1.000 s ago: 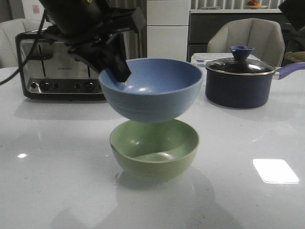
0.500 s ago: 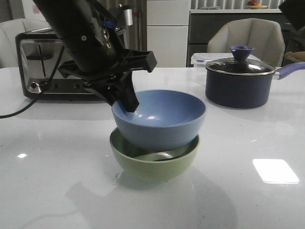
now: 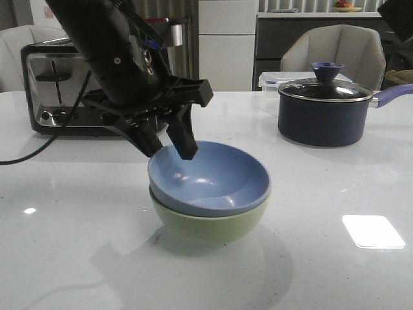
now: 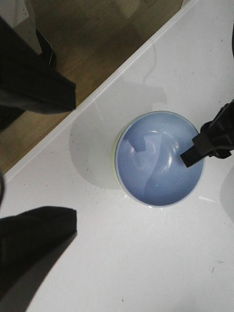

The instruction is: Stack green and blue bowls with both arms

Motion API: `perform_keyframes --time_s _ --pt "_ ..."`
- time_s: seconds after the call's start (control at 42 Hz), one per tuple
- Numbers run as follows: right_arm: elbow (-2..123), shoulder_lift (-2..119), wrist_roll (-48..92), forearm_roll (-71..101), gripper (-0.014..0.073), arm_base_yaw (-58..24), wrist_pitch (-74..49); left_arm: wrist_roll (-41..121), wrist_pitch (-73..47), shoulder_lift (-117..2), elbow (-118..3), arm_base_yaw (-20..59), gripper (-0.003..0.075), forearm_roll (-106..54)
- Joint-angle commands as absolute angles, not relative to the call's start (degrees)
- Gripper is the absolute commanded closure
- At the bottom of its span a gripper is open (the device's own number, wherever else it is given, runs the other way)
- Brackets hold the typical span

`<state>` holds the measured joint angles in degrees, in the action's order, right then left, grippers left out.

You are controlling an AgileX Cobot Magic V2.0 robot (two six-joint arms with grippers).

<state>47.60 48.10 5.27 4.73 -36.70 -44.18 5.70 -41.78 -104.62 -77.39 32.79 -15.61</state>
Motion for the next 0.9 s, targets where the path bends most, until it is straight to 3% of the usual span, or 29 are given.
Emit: perform_keyframes --time_s 0.0,0.286,0.881 --pt "49.12 48.04 5.65 3.2 0.0071 -36.8 -40.53 5.82 -40.92 -96.91 -79.54 33.33 0.0308 -14.6" --pt "49.12 46.36 -1.45 -2.09 0.0071 -36.15 -42.34 5.82 -44.08 -80.57 -75.87 33.33 0.0308 -4.54" --pt "39.03 34.45 -2.52 -3.78 0.0071 -34.6 -44.67 5.82 -42.63 -43.63 -46.33 33.33 0.0339 -1.73"
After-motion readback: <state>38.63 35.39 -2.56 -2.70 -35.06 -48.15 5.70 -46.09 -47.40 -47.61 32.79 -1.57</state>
